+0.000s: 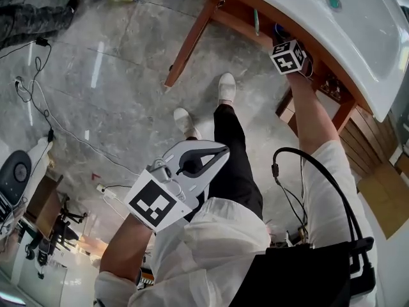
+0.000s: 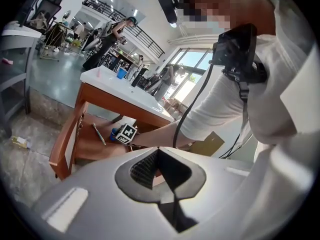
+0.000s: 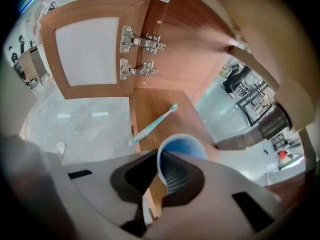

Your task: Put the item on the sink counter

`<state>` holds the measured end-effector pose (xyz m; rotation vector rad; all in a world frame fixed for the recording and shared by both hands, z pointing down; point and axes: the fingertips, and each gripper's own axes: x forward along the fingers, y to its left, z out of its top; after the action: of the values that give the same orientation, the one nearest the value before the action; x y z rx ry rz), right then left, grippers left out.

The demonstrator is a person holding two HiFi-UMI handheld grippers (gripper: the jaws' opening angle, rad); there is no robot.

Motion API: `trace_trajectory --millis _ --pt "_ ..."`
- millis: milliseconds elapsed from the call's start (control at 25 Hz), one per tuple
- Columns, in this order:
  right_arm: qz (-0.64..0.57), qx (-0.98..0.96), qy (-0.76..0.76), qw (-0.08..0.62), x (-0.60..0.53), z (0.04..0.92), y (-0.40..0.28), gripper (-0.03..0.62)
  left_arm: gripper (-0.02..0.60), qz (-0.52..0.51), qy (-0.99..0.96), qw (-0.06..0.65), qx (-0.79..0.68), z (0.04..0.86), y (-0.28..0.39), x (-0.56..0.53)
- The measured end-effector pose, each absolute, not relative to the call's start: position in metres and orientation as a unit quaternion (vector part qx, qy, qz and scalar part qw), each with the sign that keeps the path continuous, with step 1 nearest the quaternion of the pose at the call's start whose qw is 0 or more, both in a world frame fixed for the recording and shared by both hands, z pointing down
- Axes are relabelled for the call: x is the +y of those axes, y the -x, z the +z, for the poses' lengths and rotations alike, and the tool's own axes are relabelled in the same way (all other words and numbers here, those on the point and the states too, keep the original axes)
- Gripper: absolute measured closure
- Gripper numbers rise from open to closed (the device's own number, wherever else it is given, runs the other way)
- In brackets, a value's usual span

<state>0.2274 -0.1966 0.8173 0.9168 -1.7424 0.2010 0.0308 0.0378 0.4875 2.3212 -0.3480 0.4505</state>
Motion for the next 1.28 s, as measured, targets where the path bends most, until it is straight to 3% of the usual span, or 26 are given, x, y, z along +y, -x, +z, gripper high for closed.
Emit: trace_trajectory --millis 320,440,1120,1280 --pt "0.082 -0.734 -0.394 0.548 -0.200 0.816 -0.227 0.574 0.577 0.170 -0.906 0.364 -0.134 0.487 -0.028 0.029" --pt "0.072 -0.730 -0.400 0.549 -0.203 0.812 -0.228 0.510 0.577 0.166 -0.905 0.368 -0.136 0.487 -0.025 0.027" --pt "0.045 -0.720 -0.458 0.519 -0.167 0.753 -0.221 0.511 0.577 0.159 -0.919 0.342 -0.116 0.456 -0.011 0.048" --pt "0.054 -0.729 -0.454 0.509 -0.141 0.736 -0.210 0.545 0.577 0.157 -0.923 0.334 -0.110 0.444 -0.007 0.055"
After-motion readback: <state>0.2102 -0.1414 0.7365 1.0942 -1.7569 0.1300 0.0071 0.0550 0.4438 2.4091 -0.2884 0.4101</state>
